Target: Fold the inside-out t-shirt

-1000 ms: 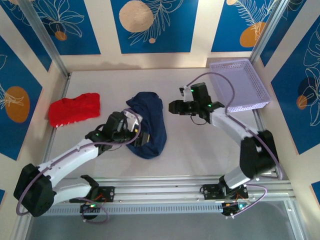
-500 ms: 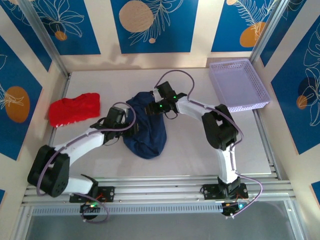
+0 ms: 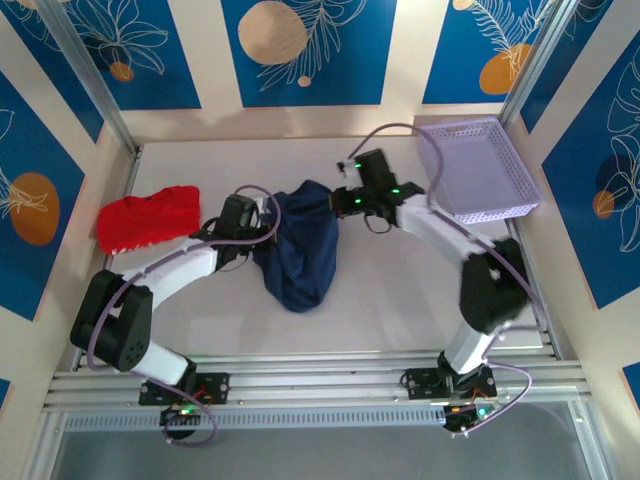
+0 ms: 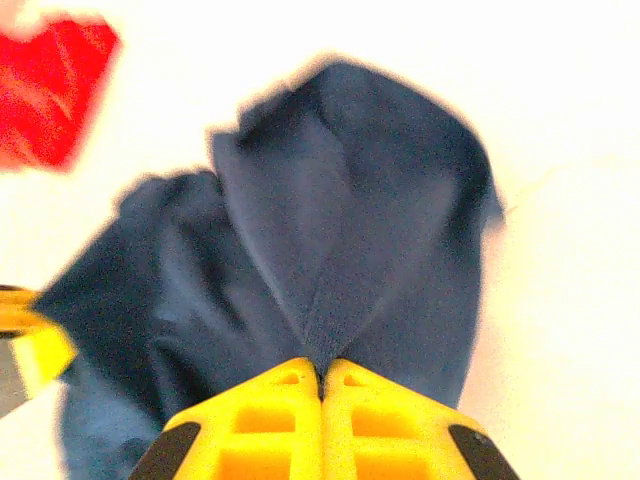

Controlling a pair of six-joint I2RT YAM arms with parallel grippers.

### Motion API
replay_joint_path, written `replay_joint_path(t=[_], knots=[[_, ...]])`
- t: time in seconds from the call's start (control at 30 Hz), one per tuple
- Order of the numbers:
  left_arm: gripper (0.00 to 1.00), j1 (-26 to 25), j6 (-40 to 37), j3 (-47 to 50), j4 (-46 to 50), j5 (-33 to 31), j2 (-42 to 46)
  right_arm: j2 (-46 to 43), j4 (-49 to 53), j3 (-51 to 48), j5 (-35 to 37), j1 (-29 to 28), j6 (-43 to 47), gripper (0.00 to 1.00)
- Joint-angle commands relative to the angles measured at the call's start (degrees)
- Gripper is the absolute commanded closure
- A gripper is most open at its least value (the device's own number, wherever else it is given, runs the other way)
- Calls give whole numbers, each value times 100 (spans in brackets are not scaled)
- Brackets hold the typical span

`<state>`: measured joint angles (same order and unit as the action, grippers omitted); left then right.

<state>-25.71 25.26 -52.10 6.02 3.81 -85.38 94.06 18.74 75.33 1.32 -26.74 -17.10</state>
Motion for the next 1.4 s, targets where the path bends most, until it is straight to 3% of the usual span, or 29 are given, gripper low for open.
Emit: replay_joint_path(t=[0.0,0.17,0.3,0.4,0.6,0.97,1.13,1.23,1.37], knots=[[100,58,-196,-520,-308,302,-79,-1506,44,-938,-154,427,-202,100],[100,58,-329,-922,-385,497,-113,-3477,187,-2399,90,631,-467,100],[100,105,-564,-920,-237,-55,-56,-4305,-176,-3549,-27,472,-899,97],[100,176,-516,-810,-60,-242,-112,-4139,-60,-3806,118,400,-962,82],[100,186,-478,-459,-7,131,-227,-3352,-22,-3361,503,302,-713,60],[100,316,-765,-547,448,-1132,4,-2418,761,-3013,637,322,-688,52],[100,433,-741,-496,441,-1047,103,-2159,789,-2923,107,369,-633,51],[100,426,-635,-387,305,-640,183,-1934,620,-2872,-133,-47,-567,48],[100,426,-552,-343,285,-449,239,-1636,484,-2822,483,-963,-370,41]])
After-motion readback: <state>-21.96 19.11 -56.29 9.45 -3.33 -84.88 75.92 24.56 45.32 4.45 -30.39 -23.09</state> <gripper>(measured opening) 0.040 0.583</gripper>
